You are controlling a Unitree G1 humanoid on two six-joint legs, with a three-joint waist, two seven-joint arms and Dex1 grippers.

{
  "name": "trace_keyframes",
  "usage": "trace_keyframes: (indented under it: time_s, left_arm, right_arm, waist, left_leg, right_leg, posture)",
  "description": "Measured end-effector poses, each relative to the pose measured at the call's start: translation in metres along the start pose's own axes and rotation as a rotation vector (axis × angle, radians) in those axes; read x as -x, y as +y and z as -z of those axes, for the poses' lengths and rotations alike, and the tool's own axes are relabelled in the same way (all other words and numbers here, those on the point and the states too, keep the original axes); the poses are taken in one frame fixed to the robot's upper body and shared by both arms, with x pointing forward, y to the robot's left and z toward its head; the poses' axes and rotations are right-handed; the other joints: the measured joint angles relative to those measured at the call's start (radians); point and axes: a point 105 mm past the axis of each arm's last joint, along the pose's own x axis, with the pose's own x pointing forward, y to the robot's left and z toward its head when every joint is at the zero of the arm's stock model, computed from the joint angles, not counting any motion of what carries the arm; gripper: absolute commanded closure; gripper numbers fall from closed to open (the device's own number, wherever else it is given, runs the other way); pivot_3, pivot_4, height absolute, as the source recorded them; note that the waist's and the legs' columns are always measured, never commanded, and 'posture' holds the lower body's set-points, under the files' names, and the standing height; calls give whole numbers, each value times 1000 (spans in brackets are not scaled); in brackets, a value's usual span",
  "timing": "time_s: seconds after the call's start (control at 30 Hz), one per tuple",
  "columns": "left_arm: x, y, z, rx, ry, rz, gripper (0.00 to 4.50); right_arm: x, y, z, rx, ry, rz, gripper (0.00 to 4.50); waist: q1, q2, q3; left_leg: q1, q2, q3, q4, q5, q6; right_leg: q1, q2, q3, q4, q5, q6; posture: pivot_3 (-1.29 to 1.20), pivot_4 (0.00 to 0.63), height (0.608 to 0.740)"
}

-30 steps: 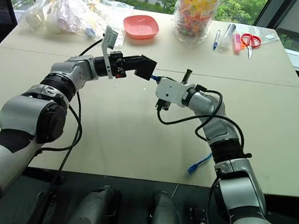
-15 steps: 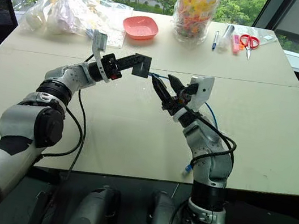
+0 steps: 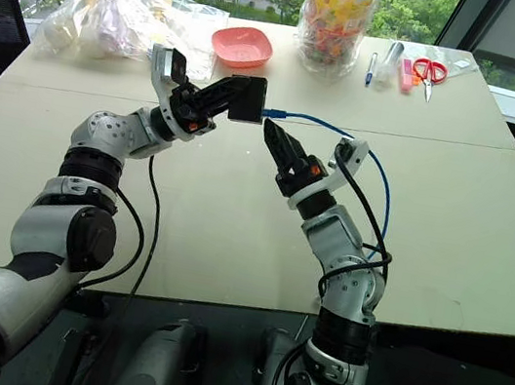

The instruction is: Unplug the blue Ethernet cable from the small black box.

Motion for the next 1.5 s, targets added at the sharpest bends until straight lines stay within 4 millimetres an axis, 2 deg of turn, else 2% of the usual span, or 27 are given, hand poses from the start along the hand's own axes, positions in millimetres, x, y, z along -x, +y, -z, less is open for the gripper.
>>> trace_keyframes:
  time_s: [0.5, 0.93, 1.03, 1.13, 1.17, 1.2, 1.5]
  left_arm:
    - [-1, 6, 0, 8, -22, -41, 3992]
    - [-3, 6, 6, 16, -3, -38, 3992]
    - [-2, 6, 7, 24, 1, -40, 3992]
    - [-3, 5, 7, 23, 5, -37, 3992]
    - [-2, 6, 7, 22, 4, -40, 3992]
    - [-1, 6, 7, 26, -3, -35, 3992]
    - [0, 4, 7, 25, -14, -26, 3992]
  right_arm:
    - [-4, 14, 1, 17, 5, -78, 1357]
    - [-4, 14, -5, 40, -21, -78, 1357]
    - [-4, 13, -5, 40, -27, -77, 2213]
    - [-4, 12, -4, 35, -26, -73, 3692]
    - [-4, 13, -5, 32, -29, -83, 4326]
    - [-4, 15, -5, 26, -32, -94, 4463]
    - [-4, 17, -5, 10, -32, -109, 4463]
  waist:
    - [1, 0, 0]
    - [1, 0, 0]
    - [1, 0, 0]
    - [1, 0, 0]
    - [1, 0, 0]
    - [1, 0, 0]
    - [1, 0, 0]
  left_leg:
    - [0, 0, 0, 0, 0, 0]
    - [0, 0, 0, 0, 0, 0]
    - [0, 0, 0, 0, 0, 0]
    - [0, 0, 0, 0, 0, 0]
    - [0, 0, 0, 0, 0, 0]
    - [0, 0, 0, 0, 0, 0]
    - [0, 0, 0, 0, 0, 0]
  right_leg:
    - [0, 0, 0, 0, 0, 0]
    - [0, 0, 0, 0, 0, 0]
    - [0, 0, 0, 0, 0, 0]
    - [0, 0, 0, 0, 0, 0]
    - [0, 0, 0, -1, 0, 0]
    - [0, 0, 0, -1, 0, 0]
    - [0, 0, 0, -1, 0, 0]
  posture:
    - [0, 150, 740]
    - [0, 150, 740]
    - [0, 150, 740]
    - [0, 150, 740]
    - [0, 150, 740]
    - [0, 150, 740]
    - [0, 150, 740]
